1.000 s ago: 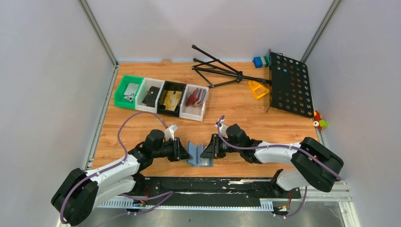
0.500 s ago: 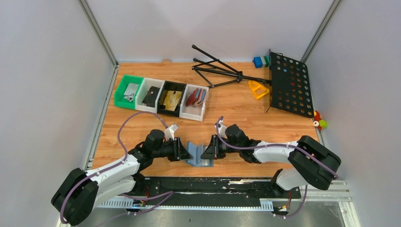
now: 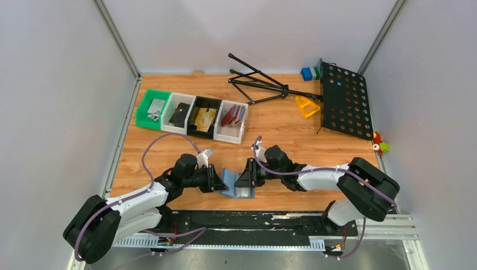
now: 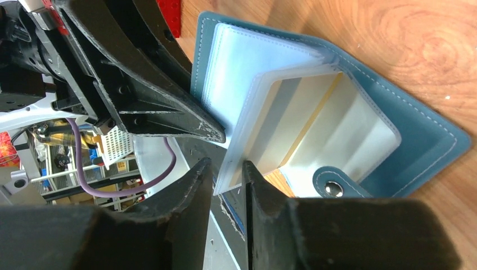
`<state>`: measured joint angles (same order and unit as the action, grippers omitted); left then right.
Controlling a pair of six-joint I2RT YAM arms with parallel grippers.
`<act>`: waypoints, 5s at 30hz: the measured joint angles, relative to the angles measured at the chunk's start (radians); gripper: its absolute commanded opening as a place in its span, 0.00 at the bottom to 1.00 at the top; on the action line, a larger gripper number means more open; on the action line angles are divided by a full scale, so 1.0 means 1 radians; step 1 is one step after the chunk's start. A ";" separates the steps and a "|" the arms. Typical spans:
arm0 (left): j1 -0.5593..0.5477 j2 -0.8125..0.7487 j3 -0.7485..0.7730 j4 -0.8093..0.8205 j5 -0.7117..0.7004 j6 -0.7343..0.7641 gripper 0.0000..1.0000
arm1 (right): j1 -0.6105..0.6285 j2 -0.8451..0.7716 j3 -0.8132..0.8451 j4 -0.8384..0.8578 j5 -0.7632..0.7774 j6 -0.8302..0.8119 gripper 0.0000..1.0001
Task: Take the credit cards out of the card holder
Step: Remove the credit card from the card holder.
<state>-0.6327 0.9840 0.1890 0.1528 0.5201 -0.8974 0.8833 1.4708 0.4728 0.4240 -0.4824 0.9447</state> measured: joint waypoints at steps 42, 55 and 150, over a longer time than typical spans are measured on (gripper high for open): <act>0.002 -0.032 -0.007 -0.014 0.014 0.005 0.42 | 0.022 0.164 0.073 0.134 -0.078 0.034 0.31; 0.009 -0.109 -0.039 -0.024 0.013 -0.005 0.66 | 0.021 0.153 0.076 0.151 -0.113 0.050 0.33; 0.058 -0.168 -0.130 0.305 0.031 -0.283 0.00 | -0.062 -0.145 -0.149 0.025 0.017 0.170 0.55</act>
<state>-0.5751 0.8158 0.0589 0.4580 0.5507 -1.1805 0.8211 1.3258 0.3241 0.4488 -0.4656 1.1149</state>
